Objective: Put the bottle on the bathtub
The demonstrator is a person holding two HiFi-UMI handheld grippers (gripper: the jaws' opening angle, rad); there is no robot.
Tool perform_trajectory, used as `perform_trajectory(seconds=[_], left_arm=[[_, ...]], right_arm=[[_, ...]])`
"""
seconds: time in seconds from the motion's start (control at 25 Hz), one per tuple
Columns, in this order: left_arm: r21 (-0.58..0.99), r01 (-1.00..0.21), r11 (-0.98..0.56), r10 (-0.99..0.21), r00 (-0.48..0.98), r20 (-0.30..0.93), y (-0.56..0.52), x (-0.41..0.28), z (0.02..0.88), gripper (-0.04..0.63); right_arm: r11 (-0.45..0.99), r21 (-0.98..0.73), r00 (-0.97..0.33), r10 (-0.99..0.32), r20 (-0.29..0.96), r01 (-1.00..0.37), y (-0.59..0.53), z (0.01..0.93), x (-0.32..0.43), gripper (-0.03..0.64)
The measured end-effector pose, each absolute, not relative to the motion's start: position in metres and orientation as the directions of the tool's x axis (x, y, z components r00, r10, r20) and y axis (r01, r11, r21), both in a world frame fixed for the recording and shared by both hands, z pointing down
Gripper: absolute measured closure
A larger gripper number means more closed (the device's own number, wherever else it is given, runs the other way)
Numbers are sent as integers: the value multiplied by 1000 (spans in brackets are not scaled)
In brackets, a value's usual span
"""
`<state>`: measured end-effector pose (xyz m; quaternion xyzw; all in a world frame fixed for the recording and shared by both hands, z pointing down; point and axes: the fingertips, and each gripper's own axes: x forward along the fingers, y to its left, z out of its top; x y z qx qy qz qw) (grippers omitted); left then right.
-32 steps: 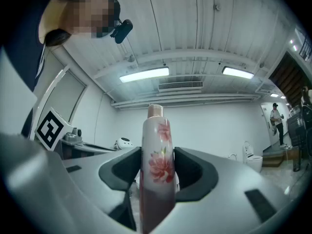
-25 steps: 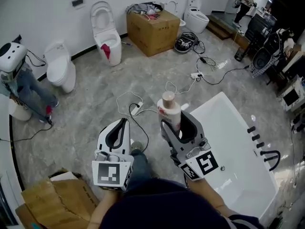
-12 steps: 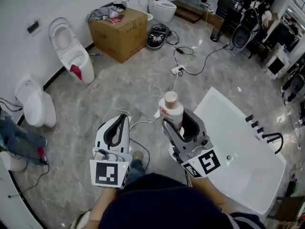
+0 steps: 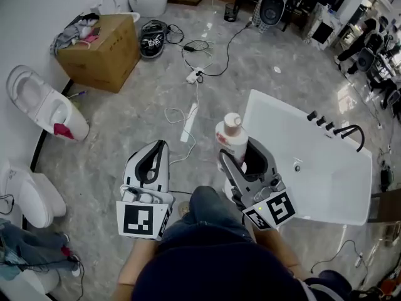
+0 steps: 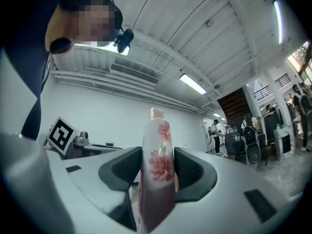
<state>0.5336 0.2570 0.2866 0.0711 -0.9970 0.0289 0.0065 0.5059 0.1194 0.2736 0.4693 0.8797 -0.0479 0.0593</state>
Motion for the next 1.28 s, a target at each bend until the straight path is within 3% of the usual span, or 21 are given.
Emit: perform_trajectory(seconds=[0.44, 0.96, 1.28], left_arm=[[-25, -302, 953, -301, -953, 40, 253, 414, 305, 566], [-44, -358, 933, -358, -934, 15, 240, 188, 284, 566], [-53, -402, 914, -402, -916, 18, 214, 95, 280, 566]], right_arm=[[684, -40, -682, 716, -149, 728, 114, 279, 395, 394], [706, -17, -698, 697, -164, 708, 100, 265, 175, 394], [742, -20, -735, 659, -160, 670, 68, 268, 91, 394]])
